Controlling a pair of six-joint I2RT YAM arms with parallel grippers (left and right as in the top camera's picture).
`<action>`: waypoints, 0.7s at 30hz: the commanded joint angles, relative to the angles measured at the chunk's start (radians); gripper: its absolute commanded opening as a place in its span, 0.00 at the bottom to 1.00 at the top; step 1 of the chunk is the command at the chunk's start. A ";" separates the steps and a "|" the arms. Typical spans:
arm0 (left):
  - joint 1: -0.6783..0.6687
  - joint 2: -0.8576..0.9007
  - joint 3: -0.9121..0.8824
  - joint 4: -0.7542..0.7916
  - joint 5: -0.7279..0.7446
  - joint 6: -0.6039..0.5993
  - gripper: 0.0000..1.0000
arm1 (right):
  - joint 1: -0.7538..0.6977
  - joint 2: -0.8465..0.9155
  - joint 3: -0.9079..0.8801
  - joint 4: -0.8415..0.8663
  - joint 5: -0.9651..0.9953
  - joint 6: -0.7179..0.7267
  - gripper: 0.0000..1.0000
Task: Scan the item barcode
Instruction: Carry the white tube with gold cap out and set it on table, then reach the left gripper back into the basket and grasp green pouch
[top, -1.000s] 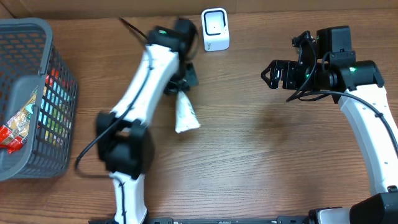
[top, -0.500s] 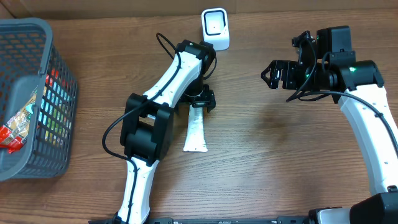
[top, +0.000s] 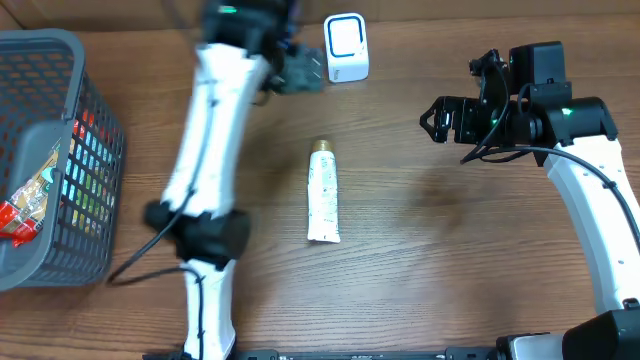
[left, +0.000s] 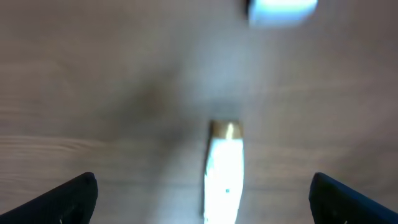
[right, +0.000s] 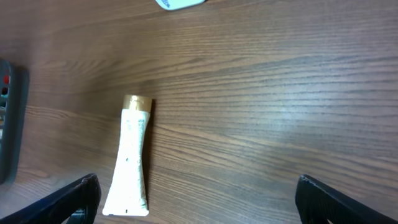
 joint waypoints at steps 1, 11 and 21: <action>0.152 -0.187 0.095 -0.010 -0.017 0.018 1.00 | 0.007 0.000 0.019 -0.004 -0.008 0.003 1.00; 0.793 -0.445 -0.008 -0.010 0.006 -0.029 1.00 | 0.007 0.000 0.019 -0.011 -0.008 0.003 1.00; 1.080 -0.446 -0.444 0.061 0.005 0.001 1.00 | 0.007 0.000 0.019 -0.008 -0.008 0.003 1.00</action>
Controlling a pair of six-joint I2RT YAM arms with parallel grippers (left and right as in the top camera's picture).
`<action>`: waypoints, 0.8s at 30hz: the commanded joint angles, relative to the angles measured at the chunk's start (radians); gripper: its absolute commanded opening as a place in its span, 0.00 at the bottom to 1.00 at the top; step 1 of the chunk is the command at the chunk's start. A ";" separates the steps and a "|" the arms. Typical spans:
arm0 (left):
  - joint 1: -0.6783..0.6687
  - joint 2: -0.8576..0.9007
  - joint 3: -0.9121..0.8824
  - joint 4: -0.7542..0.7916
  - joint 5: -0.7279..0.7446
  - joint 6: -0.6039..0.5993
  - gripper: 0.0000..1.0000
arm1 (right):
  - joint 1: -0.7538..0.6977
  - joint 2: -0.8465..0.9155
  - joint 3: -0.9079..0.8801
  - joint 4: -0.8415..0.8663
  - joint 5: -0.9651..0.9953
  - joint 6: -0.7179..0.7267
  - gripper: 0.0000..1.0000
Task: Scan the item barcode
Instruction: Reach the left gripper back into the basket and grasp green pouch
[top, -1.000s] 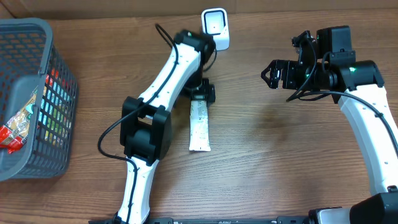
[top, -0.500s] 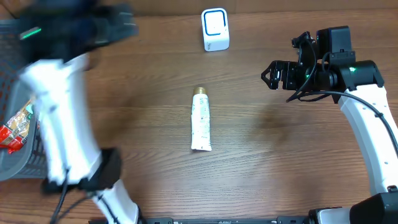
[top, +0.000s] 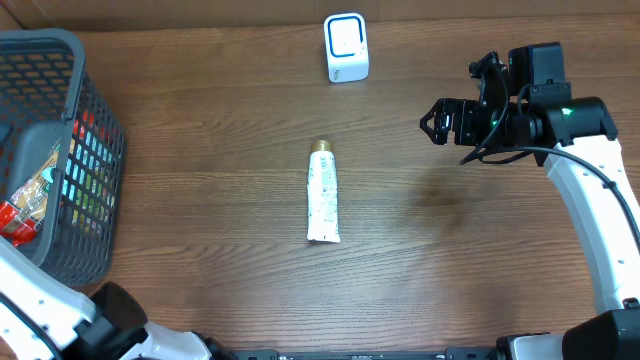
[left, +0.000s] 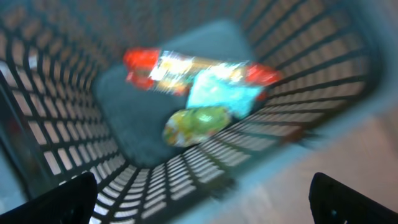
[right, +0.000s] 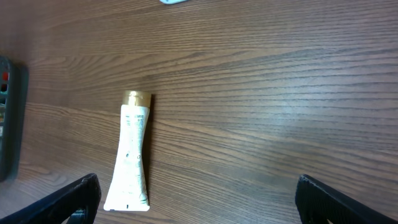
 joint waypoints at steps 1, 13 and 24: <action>0.061 0.009 -0.183 0.077 0.009 0.012 1.00 | 0.007 0.000 0.019 0.010 -0.006 0.003 1.00; 0.090 0.032 -0.743 0.646 0.199 0.327 1.00 | 0.007 0.000 0.019 0.013 -0.005 0.003 1.00; 0.056 0.179 -0.982 0.866 0.252 0.472 0.99 | 0.007 0.000 0.019 0.014 -0.005 0.003 1.00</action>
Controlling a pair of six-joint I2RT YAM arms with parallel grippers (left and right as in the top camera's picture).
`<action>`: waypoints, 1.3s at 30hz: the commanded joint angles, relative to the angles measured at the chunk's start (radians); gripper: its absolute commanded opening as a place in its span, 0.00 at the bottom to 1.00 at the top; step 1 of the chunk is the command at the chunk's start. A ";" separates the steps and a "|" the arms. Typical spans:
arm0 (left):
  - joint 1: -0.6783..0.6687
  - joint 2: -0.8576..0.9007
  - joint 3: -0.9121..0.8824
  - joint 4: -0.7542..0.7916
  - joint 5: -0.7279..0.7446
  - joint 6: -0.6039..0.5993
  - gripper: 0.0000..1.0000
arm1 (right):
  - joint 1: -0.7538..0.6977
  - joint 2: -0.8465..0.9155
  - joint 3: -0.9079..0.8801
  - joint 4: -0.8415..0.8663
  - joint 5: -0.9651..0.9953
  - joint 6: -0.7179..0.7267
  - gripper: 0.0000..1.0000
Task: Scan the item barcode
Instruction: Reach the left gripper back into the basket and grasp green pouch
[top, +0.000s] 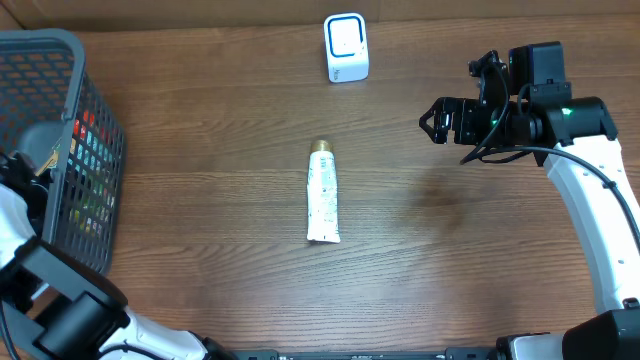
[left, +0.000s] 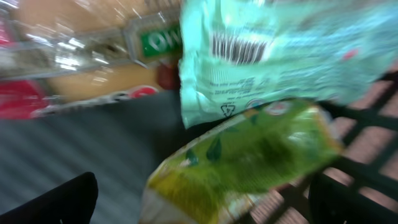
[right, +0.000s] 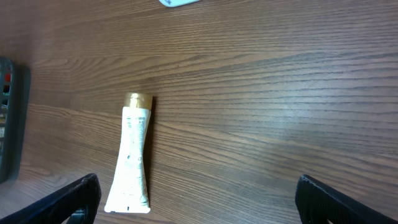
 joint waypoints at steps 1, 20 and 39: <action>-0.014 0.074 -0.040 0.019 0.054 0.066 0.98 | 0.007 0.000 0.019 0.002 -0.002 0.002 1.00; -0.033 0.209 -0.011 -0.060 -0.005 0.039 0.04 | 0.007 0.000 0.019 0.013 -0.002 0.003 1.00; -0.036 0.042 1.051 -0.756 0.155 0.028 0.04 | 0.007 0.000 0.019 0.029 -0.002 0.003 1.00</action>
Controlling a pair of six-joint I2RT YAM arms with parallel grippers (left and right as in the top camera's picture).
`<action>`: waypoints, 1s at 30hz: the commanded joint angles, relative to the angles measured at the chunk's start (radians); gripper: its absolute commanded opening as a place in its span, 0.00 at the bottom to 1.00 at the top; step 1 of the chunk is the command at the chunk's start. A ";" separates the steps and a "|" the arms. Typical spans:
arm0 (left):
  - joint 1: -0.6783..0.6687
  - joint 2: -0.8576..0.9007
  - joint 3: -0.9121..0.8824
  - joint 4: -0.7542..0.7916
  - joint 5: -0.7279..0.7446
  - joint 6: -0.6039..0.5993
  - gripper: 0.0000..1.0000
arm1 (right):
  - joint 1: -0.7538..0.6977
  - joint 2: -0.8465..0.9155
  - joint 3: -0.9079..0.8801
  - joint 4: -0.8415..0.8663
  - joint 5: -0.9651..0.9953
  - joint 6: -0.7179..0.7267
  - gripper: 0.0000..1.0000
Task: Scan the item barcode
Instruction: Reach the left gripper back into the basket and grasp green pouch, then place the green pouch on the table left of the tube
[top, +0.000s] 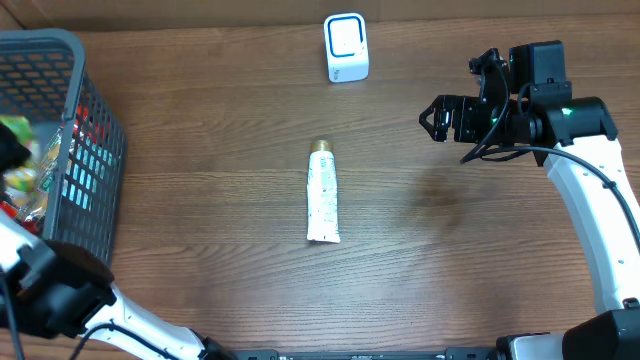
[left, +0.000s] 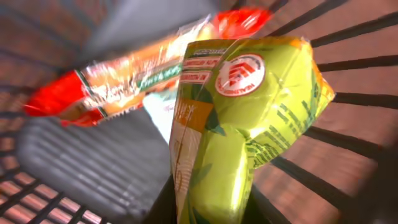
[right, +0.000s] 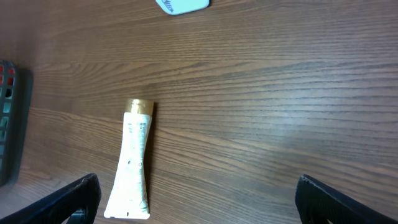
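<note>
My left gripper (left: 208, 208) is inside the grey mesh basket (top: 95, 150) at the table's left edge. It is shut on a green snack packet (left: 249, 118), which stands upright between the dark jaws, clear of the basket floor. A white barcode scanner (top: 346, 47) stands at the back centre of the table. My right gripper (right: 199, 202) hovers open over the table's right side, nothing between its fingers.
A white tube with a gold cap (top: 323, 192) lies mid-table and is also seen as the tube (right: 132, 168) in the right wrist view. A red-and-orange packet (left: 118, 84) lies on the basket floor. The wooden table (top: 470, 260) carries these items.
My left gripper was open, close above the green and pale teal packets in the basket. Now it is shut on the green packet, held up off the floor. The right arm has not moved.
My left gripper was open over the table above the tube, near the scanner. Then it was over the basket, then low inside it among the packets. Now it holds the green packet. The right gripper stayed open in place throughout.
</note>
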 joint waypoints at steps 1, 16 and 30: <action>-0.013 -0.126 0.153 -0.042 0.128 -0.014 0.04 | 0.007 0.000 0.019 0.004 -0.002 0.003 1.00; -0.520 -0.290 0.031 -0.156 -0.026 -0.238 0.04 | 0.007 0.000 0.019 0.003 -0.002 0.002 1.00; -0.988 -0.290 -0.763 0.227 -0.337 -0.694 0.04 | 0.007 0.000 0.019 -0.001 0.002 0.002 1.00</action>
